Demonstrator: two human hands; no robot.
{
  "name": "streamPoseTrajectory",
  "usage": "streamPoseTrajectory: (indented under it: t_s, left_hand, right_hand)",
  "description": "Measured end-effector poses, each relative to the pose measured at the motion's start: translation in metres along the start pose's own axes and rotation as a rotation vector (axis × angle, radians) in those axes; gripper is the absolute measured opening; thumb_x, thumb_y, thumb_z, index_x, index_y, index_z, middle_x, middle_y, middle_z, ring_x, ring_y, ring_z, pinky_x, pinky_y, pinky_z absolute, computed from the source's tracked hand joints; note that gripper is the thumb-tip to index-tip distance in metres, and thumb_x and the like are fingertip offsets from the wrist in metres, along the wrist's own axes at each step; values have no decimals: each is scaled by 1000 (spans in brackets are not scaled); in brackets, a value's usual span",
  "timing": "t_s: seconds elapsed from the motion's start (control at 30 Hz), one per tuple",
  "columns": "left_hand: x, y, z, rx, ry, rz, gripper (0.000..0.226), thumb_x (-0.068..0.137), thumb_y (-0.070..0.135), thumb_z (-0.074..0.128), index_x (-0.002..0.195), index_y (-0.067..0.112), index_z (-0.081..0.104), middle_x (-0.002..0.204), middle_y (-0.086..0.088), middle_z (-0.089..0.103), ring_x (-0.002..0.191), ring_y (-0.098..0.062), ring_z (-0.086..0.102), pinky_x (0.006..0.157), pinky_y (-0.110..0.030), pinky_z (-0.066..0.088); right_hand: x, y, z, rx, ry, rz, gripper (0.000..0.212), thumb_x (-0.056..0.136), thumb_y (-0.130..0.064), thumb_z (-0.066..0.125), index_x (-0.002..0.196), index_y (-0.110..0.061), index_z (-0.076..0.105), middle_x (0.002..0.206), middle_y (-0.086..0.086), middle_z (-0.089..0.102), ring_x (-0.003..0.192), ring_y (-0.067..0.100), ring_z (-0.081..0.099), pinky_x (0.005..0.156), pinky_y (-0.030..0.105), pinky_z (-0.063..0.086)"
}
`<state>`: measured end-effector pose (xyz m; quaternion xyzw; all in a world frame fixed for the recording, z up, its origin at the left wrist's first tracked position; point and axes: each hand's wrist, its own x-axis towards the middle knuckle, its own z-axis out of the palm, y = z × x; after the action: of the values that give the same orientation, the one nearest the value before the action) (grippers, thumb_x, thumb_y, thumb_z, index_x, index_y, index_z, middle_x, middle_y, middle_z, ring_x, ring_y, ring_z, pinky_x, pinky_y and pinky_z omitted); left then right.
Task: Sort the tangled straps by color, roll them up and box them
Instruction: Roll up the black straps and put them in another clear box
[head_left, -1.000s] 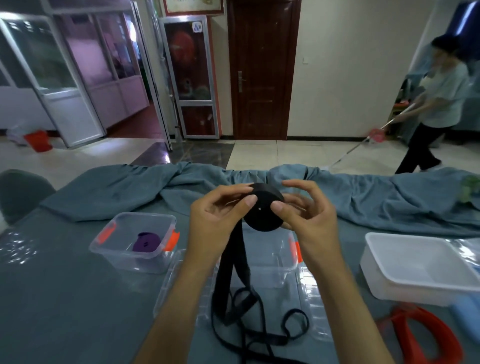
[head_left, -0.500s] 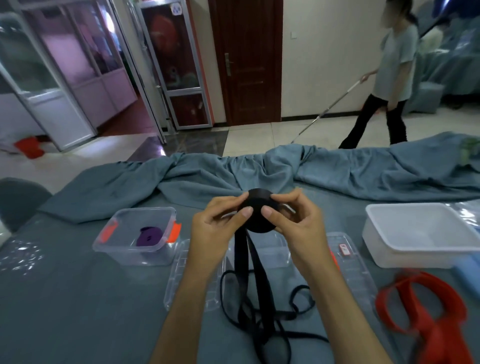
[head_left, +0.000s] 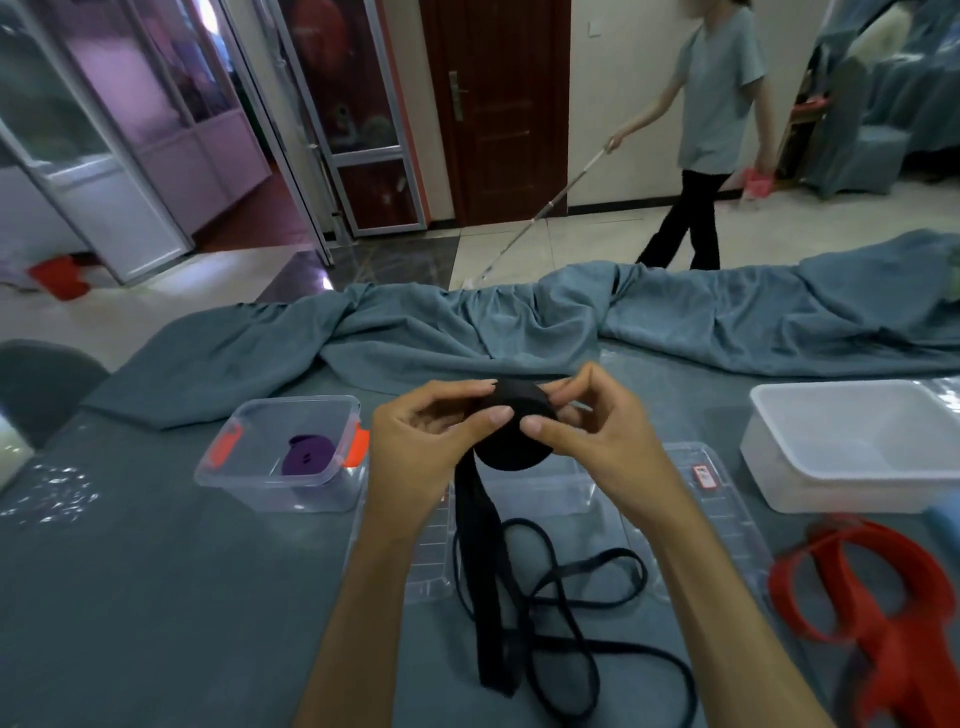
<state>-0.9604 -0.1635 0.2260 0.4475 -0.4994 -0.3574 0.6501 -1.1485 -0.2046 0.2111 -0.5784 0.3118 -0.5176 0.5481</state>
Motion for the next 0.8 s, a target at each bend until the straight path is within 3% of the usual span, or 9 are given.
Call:
streamPoseTrajectory:
  t_s: [0.1,0.17,0.27,0.33,0.43,0.5,0.6,0.7,0.8]
  left_hand:
    - [-3,-7,6,-33,-1,18,20,78,13,83,97,7,81,109,-8,80,105,-21,77,90,-24,59]
    - [-3,-8,4,-18,-47,-2,23,82,14,79,105,11,82,115,-5,77,110,-16,75,94,-22,57]
    - [2,-6,-6,6,-99,-11,26,79,15,84,105,20,84,114,-8,74,110,-23,74,95,-30,59]
    - [3,-5,-8,32,-110,19,25,76,19,93,99,23,85,107,-9,77,106,-29,74,94,-39,61]
    - [-1,-9,-1,12,-84,7,29,72,18,94,98,28,84,101,-5,80,99,-22,77,87,-29,62]
    - [-3,-13,0,23,-93,17,34,77,12,89,106,30,83,109,-4,79,108,-20,75,94,-28,59]
    - [0,-14,-3,64,-195,29,49,82,13,87,125,33,76,120,-4,73,119,-25,71,104,-36,57]
    - [2,-13,-7,50,-149,28,46,77,20,93,119,33,79,115,-5,78,112,-23,75,98,-31,59]
    - [-3,-15,-3,59,-47,32,36,70,25,94,103,27,82,105,-3,81,104,-21,78,90,-27,61]
  right_hand:
    - [3,-3,-4,-33,0,-75,27,79,-24,88,99,-26,71,100,-2,76,92,15,73,85,39,61]
    - [3,-1,-3,-16,46,-118,23,80,-28,87,99,-33,74,103,-2,77,103,19,74,94,46,60]
    - [4,4,-5,55,32,-70,22,76,-22,89,89,-31,73,108,7,76,108,30,74,99,54,58]
    - [3,3,-10,90,-55,8,27,74,-19,90,87,-26,67,112,13,75,103,35,77,89,47,63]
    - [1,-2,-16,82,-81,8,31,77,-16,90,96,-21,66,109,10,76,93,35,79,77,38,65]
    - [1,-3,-15,68,-29,-53,31,81,-14,88,106,-23,71,105,5,76,95,30,79,78,36,64]
    - [2,0,-11,80,48,-102,23,80,-22,87,98,-26,74,109,8,77,105,32,77,86,46,64]
    - [4,2,-13,69,13,-51,27,79,-11,90,88,-20,66,110,7,78,106,30,76,92,44,63]
    - [4,3,-20,4,-31,-35,34,76,-10,92,85,-12,60,105,13,78,97,38,76,84,47,64]
